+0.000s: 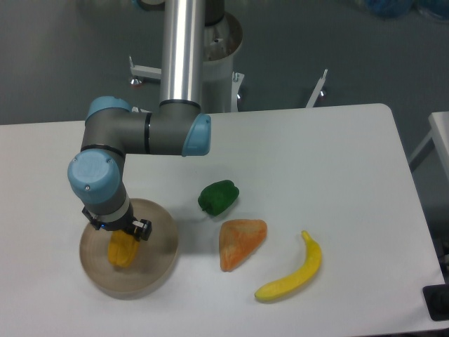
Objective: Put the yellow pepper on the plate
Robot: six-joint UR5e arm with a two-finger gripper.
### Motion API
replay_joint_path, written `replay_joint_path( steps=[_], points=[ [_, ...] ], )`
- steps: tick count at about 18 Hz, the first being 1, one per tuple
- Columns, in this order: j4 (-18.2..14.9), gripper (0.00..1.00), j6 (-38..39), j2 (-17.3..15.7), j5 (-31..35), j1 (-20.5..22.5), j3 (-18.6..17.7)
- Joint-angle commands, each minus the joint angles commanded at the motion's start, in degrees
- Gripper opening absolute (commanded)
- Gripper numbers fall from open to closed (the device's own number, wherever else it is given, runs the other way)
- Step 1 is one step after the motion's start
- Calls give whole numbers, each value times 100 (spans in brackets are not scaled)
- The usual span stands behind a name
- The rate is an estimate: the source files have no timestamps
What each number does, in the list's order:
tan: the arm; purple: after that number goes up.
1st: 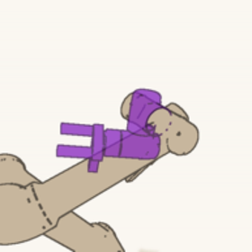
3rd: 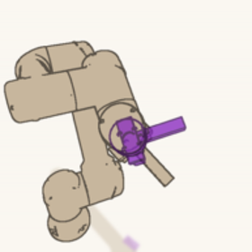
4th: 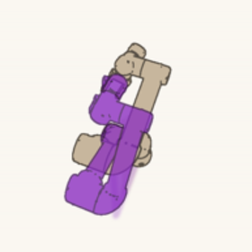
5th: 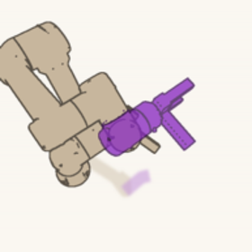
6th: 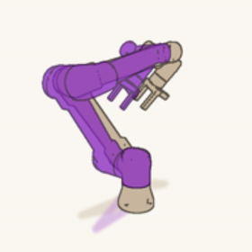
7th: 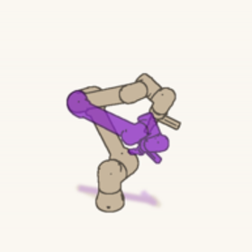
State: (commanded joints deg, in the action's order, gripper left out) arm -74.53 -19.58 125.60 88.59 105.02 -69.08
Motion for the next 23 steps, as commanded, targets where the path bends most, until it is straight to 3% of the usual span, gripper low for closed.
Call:
replay_joint_path(
  steps=[6, 14, 18, 23],
  points=[
    [-18, 100, -1037, -229, 123, 809, 70],
    [-26, 100, -2909, -141, 326, 1854, 386],
    [-17, 100, -3735, -133, 326, 2172, 492],
    [448, 100, -4088, 25, 334, 2269, 492]
  ],
)
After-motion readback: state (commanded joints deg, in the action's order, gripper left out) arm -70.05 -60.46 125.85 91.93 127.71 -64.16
